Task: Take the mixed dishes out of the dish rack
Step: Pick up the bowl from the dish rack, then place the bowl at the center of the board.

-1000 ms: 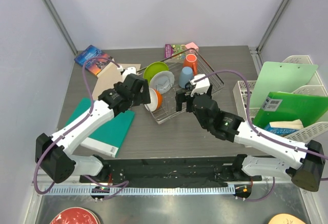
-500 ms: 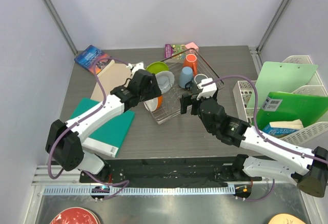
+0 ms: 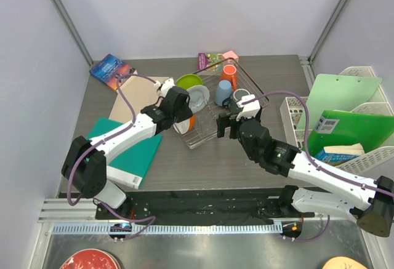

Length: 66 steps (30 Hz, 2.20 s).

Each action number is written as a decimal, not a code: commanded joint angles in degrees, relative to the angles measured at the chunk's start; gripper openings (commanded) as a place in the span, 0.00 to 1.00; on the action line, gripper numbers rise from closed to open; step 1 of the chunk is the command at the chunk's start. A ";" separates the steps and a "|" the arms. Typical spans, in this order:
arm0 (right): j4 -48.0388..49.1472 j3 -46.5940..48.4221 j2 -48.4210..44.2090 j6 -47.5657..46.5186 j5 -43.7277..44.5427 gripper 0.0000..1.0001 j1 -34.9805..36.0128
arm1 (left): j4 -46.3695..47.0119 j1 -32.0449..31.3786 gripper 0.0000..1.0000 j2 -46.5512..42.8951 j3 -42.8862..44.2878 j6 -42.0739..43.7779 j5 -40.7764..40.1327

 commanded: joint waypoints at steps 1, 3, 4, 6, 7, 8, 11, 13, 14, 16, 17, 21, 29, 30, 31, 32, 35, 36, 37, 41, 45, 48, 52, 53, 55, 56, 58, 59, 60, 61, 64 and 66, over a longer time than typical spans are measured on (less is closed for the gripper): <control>2.00 0.25 -0.05 0.86 1.29 0.99 0.02 | 5.39 -0.28 0.29 0.45 -1.66 -2.33 -2.70; 2.09 0.25 0.48 0.86 1.38 1.00 -0.07 | 5.58 -0.20 0.30 0.98 -1.75 -2.42 -2.52; 2.18 0.25 0.57 0.77 1.47 1.00 0.02 | 5.58 -0.20 0.31 1.24 -1.75 -2.68 -2.52; 2.18 0.33 0.83 0.94 1.38 1.00 -0.07 | 5.67 -0.20 0.34 1.77 -1.93 -2.86 -2.34; 2.09 0.25 1.01 0.86 1.38 1.00 -0.07 | 5.93 -0.28 0.35 1.86 -2.19 -3.04 -2.26; 2.18 0.25 1.01 1.03 1.29 1.00 0.02 | 6.54 -0.28 0.36 2.03 -2.63 -3.21 -2.17; 2.09 0.16 1.27 1.21 1.12 1.00 -0.07 | 7.33 -0.20 0.34 2.91 -3.33 -3.56 -2.17; 2.09 0.07 1.54 1.38 1.11 1.00 -0.07 | 7.42 -0.20 0.31 3.97 -3.42 -3.92 -1.82; 2.09 0.07 1.54 1.30 1.11 0.99 0.02 | 7.42 -0.20 0.23 4.32 -3.42 -4.00 -1.56; 1.92 -0.02 1.54 1.38 1.29 1.00 -0.07 | 7.51 -0.28 0.13 4.23 -3.77 -4.01 -1.20; 1.92 -0.02 1.36 1.30 1.29 1.00 0.02 | 7.42 -0.20 0.04 3.97 -3.86 -3.92 -1.38; 1.65 -0.11 1.01 1.38 1.38 1.00 0.02 | 6.55 -0.28 0.00 1.69 -3.95 -2.25 -2.08; 1.21 0.77 1.10 1.73 0.59 1.00 0.02 | 2.42 -0.20 0.00 -3.93 -0.53 3.72 1.16; 1.04 0.86 1.01 1.73 0.59 1.00 0.02 | 2.33 -0.11 0.00 -4.64 -0.26 4.34 1.87; 0.95 0.86 0.92 1.73 0.50 1.00 -0.07 | 2.41 -0.11 0.00 -5.34 -0.08 5.39 2.66; 0.86 1.03 0.83 1.73 0.33 1.00 -0.07 | 2.76 0.24 0.00 -6.91 -0.17 5.92 4.23; 0.51 0.95 0.48 1.91 0.50 1.00 -0.07 | 3.64 1.03 0.01 -9.47 -0.78 6.63 6.96; 0.51 0.86 0.39 1.91 0.50 1.00 0.02 | 4.17 1.30 0.01 -9.91 -1.13 6.80 7.49; 0.51 0.77 0.31 1.91 0.59 1.00 -0.07 | 4.87 1.47 0.01 -10.35 -1.57 6.98 7.93; 0.51 0.60 0.74 2.44 0.41 1.00 0.02 | 6.28 2.70 0.00 -9.66 -3.42 6.81 9.78; 0.42 0.42 0.74 2.70 0.41 1.00 0.02 | 9.18 3.41 0.00 -7.55 -6.31 5.23 12.68; 0.07 0.33 0.22 2.61 0.59 0.99 -0.07 | 11.81 3.93 0.00 -6.84 -7.55 4.70 14.61; -0.54 0.33 -0.75 2.61 1.03 1.00 0.02 | 19.53 5.34 0.00 -9.30 -11.67 5.31 21.63; -0.72 0.33 -0.92 2.61 1.03 0.99 0.02 | 24.77 6.12 0.00 -10.96 -12.38 5.22 25.04; -0.81 0.33 -1.62 2.79 1.03 1.00 -0.07 | 28.41 7.09 0.00 -12.46 -13.44 5.14 28.93; -0.81 0.25 -1.80 2.96 1.20 1.00 0.02 | 31.82 8.32 0.00 -13.95 -13.44 4.79 33.29; -0.81 0.16 -2.42 3.14 1.29 1.00 -0.15 | 35.18 9.55 0.00 -15.01 -13.36 3.91 37.54; -0.63 0.07 -2.68 3.32 1.20 1.00 0.02 | 37.81 10.78 0.00 -15.89 -12.92 2.77 41.82; -0.63 0.16 -2.68 3.23 1.20 1.00 -0.07 | 38.70 11.14 0.01 -16.42 -12.39 2.33 43.26; -0.63 0.16 -2.94 3.32 1.20 1.00 0.02 | 39.15 11.49 0.00 -16.94 -11.78 2.24 44.75; -0.81 1.38 -3.64 2.70 1.73 1.00 -0.07 | 37.84 11.49 0.00 -18.27 -8.00 3.02 48.01; -1.95 2.52 -4.35 2.44 2.17 0.99 -0.07 | 33.82 10.71 0.00 -18.53 -4.15 5.21 50.46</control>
